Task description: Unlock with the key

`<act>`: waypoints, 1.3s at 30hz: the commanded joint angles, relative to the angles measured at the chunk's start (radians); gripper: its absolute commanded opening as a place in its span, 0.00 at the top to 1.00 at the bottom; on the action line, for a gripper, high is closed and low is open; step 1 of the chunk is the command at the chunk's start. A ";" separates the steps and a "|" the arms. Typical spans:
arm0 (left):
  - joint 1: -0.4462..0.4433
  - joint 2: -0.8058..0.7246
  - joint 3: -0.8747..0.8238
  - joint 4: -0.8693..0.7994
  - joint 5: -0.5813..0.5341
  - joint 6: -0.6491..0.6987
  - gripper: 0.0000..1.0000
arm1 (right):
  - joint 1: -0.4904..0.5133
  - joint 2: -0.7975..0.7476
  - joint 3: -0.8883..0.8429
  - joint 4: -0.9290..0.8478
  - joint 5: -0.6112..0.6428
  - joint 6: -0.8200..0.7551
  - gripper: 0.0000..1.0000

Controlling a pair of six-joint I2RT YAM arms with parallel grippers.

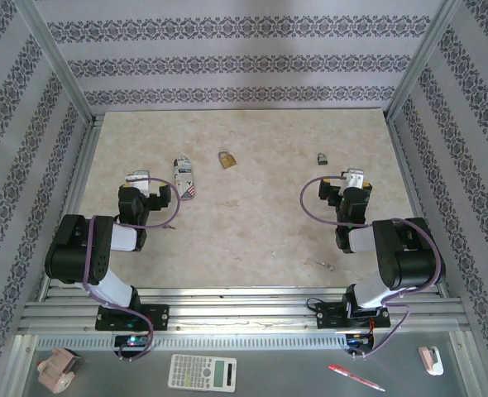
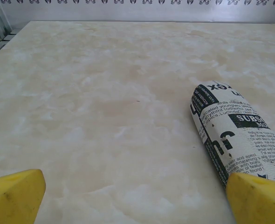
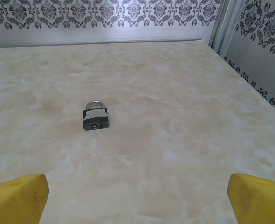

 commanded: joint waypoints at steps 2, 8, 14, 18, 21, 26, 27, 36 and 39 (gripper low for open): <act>-0.002 -0.005 0.017 -0.015 -0.011 0.016 0.01 | 0.008 0.001 0.011 0.017 0.005 -0.006 0.02; -0.002 -0.005 0.015 -0.014 -0.011 0.016 0.01 | 0.008 0.001 0.011 0.018 0.005 -0.005 0.02; -0.002 -0.005 0.015 -0.014 -0.011 0.017 0.01 | 0.007 0.001 0.012 0.016 0.004 -0.003 0.02; -0.002 -0.005 0.017 -0.015 -0.012 0.017 0.01 | 0.003 0.001 0.011 0.016 0.000 0.000 0.02; -0.002 -0.005 0.017 -0.015 -0.012 0.015 0.01 | -0.002 0.000 0.011 0.016 -0.007 0.005 0.02; -0.002 -0.005 0.017 -0.015 -0.013 0.017 0.01 | -0.003 0.000 0.009 0.017 -0.009 0.005 0.02; -0.002 -0.005 0.018 -0.017 -0.013 0.016 0.01 | -0.003 0.000 0.009 0.017 -0.008 0.005 0.02; -0.002 -0.005 0.018 -0.017 -0.014 0.017 0.01 | -0.003 0.000 0.009 0.018 -0.008 0.005 0.02; -0.002 -0.006 0.017 -0.018 -0.013 0.017 0.01 | -0.003 0.000 0.008 0.020 -0.009 0.005 0.02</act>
